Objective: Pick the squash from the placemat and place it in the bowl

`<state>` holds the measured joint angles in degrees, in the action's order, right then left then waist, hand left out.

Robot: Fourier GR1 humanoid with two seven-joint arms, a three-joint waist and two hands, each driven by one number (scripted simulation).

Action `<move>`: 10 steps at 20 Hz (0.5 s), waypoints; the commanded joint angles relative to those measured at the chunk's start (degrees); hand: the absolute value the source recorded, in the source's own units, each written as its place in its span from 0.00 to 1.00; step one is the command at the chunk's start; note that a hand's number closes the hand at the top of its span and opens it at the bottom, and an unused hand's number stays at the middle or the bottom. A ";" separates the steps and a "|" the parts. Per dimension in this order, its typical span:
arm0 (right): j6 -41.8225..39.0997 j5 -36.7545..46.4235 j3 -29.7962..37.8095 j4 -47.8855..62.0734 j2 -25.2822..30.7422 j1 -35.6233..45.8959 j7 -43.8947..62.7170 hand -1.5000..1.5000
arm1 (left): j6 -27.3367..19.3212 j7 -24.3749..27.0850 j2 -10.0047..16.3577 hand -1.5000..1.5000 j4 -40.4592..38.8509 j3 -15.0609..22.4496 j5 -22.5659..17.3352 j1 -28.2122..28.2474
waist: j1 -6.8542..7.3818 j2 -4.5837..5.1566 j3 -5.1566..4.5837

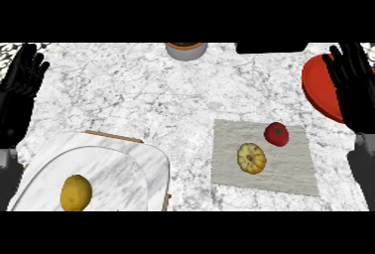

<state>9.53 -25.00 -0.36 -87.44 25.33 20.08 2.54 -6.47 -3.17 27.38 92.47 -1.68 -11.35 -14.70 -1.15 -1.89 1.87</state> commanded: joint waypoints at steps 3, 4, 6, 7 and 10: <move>-3.75 15.39 -17.03 -2.44 3.23 -4.01 1.28 1.00 | -1.00 -1.42 -3.79 0.50 -1.13 3.10 0.39 0.13 | 1.17 2.04 -2.16; -5.03 19.58 -21.17 -1.41 5.20 -4.48 2.55 1.00 | -0.48 -1.39 -4.92 0.50 -0.63 5.04 0.60 1.67 | 2.28 2.17 -2.36; -8.24 26.79 -28.37 -0.68 9.15 -3.73 5.49 1.00 | -0.47 -1.41 -7.33 0.50 -1.75 7.26 0.49 2.81 | 3.57 2.63 -2.92; -5.84 34.37 -23.25 -1.51 18.02 0.10 0.91 1.00 | -0.06 -2.41 -5.64 0.50 -2.03 5.90 0.09 2.33 | 1.98 0.75 -4.95; 14.13 43.77 -26.67 -5.13 5.27 -8.37 -4.46 0.00 | -3.61 -2.13 -10.90 0.50 -3.71 8.35 1.12 5.49 | -1.43 1.26 -1.91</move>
<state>12.22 6.46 -22.03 -90.11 34.07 16.01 2.16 -7.94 -5.22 20.25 90.09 4.54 -10.86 -11.18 -0.94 -0.62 -0.55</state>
